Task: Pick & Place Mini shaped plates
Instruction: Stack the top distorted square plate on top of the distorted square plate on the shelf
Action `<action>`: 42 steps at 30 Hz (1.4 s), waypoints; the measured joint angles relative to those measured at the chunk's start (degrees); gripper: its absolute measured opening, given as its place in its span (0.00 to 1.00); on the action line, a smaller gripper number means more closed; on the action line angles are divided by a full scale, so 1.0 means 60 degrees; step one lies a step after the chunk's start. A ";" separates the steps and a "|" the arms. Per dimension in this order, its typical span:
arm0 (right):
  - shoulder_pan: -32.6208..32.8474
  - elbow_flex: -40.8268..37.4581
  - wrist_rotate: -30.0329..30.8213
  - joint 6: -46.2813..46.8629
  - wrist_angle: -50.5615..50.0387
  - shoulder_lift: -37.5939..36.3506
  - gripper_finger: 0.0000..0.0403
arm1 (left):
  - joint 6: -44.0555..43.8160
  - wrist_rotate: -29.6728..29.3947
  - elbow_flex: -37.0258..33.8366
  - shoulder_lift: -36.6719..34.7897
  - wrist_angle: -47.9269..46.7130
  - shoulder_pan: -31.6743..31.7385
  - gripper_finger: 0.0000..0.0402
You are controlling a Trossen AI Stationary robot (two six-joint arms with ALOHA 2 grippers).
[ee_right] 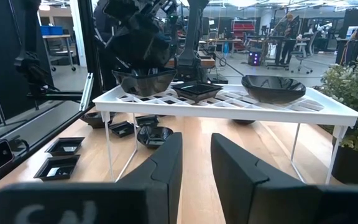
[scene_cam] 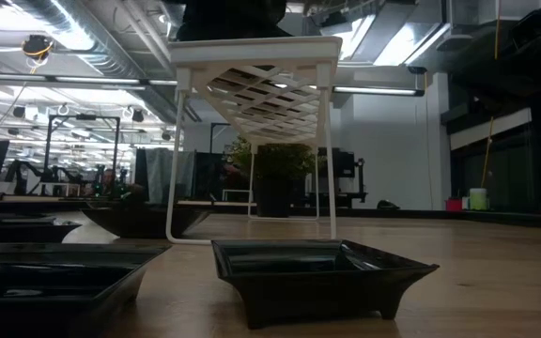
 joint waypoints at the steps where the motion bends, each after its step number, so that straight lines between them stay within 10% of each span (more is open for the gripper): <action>1: 0.0003 0.0000 0.0001 0.0000 -0.0004 0.0004 0.21 | 0.0002 -0.0036 0.0111 0.0020 -0.0065 0.0004 0.00; 42: 0.0001 0.0000 0.0000 0.0002 -0.0002 0.0002 0.21 | -0.0887 -0.0176 0.0263 0.0003 -0.0715 0.0000 0.02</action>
